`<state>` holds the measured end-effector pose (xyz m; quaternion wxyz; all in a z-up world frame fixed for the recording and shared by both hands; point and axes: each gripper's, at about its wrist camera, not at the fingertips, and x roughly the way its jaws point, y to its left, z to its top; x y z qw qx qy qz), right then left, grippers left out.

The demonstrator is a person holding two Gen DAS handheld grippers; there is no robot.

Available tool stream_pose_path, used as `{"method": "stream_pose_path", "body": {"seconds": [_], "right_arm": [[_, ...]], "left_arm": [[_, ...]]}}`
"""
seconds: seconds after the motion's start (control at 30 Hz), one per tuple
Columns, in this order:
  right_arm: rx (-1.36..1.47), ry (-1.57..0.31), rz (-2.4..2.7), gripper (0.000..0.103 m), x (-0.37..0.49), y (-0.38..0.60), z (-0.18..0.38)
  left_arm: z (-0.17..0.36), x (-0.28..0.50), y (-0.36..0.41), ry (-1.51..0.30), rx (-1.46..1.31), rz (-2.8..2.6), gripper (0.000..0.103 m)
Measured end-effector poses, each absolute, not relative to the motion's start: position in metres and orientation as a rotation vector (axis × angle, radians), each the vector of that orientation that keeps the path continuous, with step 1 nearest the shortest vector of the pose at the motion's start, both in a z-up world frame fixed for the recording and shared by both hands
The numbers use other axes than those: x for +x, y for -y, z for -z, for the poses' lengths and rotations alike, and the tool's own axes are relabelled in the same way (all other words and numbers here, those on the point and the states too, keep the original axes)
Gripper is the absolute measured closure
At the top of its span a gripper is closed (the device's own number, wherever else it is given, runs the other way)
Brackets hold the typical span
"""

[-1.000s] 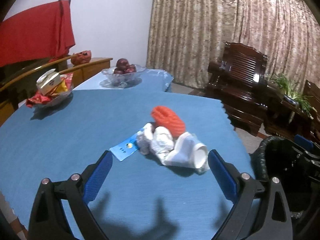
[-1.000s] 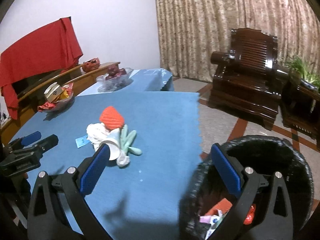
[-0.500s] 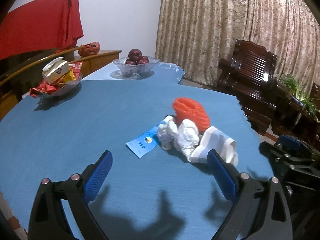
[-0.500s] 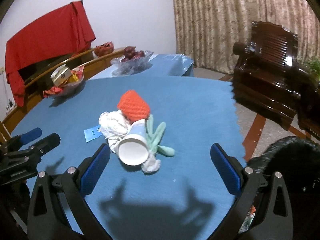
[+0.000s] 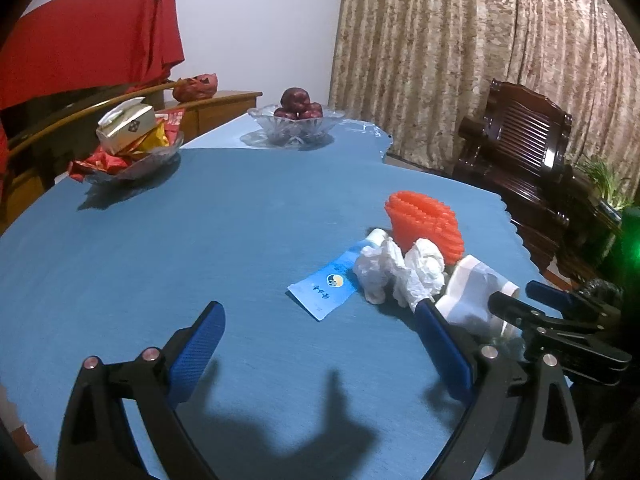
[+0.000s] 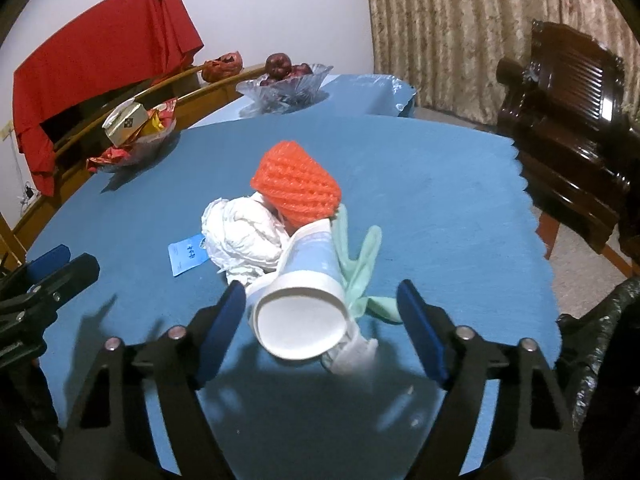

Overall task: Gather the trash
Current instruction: 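Move the right gripper to the white paper cup and grasp it, then grasp the light green glove with the left gripper while the right holds the paper cup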

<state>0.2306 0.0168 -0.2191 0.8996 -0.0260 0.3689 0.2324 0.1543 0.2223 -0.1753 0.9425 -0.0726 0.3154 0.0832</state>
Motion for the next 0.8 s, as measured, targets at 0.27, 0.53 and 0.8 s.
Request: {"method": "stream_pose_path", "body": {"seconds": [0.27,0.53,0.8], "right_arm": [[-0.075,-0.762,-0.549,0.054,0.221,-0.021,0.217],[-0.141,-0.789,-0.576,0.054,0.194,-0.024,0.229],[-0.098,-0.861,-0.602,0.044,0.193,-0.021,0.241]], "left_arm": [[0.181,0.155,-0.223,-0.655,-0.160,-0.169,0.010],[0.190,0.150,-0.226,-0.679,-0.172,-0.182,0.010],[0.196,0.148,-0.230,-0.694,-0.182,-0.190,0.010]]}}
